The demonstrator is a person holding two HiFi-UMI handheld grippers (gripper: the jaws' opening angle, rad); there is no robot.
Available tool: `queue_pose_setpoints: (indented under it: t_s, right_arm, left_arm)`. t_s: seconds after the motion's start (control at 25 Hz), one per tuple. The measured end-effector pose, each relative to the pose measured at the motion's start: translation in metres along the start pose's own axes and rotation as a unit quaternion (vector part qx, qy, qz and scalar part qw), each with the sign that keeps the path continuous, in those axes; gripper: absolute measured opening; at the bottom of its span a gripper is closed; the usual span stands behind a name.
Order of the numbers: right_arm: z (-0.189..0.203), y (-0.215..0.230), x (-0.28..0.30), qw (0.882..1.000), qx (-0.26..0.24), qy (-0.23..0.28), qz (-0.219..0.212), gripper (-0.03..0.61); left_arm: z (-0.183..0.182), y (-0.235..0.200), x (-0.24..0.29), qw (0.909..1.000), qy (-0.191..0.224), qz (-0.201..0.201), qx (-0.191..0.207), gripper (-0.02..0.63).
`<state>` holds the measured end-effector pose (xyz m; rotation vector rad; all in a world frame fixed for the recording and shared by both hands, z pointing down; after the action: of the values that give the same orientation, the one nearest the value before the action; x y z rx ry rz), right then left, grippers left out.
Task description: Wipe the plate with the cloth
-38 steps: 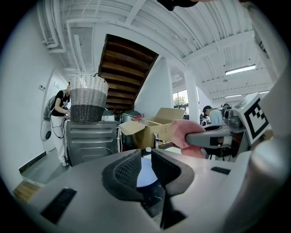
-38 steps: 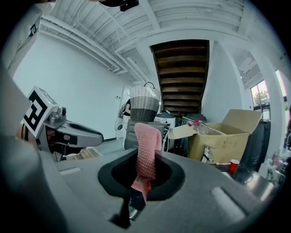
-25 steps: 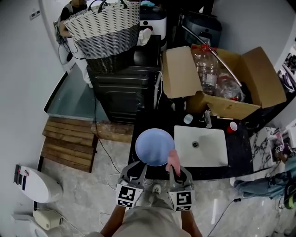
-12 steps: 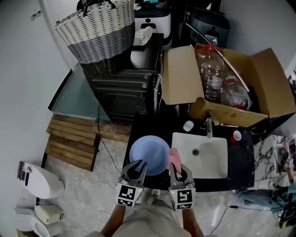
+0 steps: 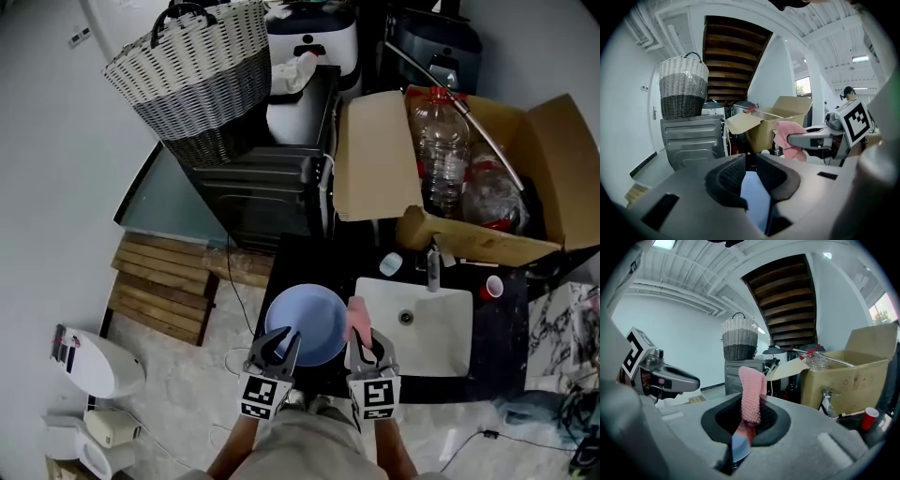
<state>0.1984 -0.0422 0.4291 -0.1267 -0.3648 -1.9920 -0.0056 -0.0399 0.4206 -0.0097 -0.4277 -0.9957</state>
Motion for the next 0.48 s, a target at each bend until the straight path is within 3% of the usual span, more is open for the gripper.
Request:
queue_pose_setpoints:
  t_s: [0.48]
  right_arm:
    - [0.006,-0.001,0.015,1.0,0.018,-0.013,0.014,0.026]
  left_arm:
    - [0.023,-0.023,0.021,0.9997,-0.019,0.013,0.001,0.069]
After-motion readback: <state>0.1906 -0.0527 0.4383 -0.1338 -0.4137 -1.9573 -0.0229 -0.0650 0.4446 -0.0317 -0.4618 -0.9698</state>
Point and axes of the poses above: the fingertips, and each gripper's own axes: x forward along the fingers, y to its right, z out of its underside, the point moved 9 cm from there along -x, backward along the fingers, and after that the axes turned 11 degrees about x, right-handed, at the moved point
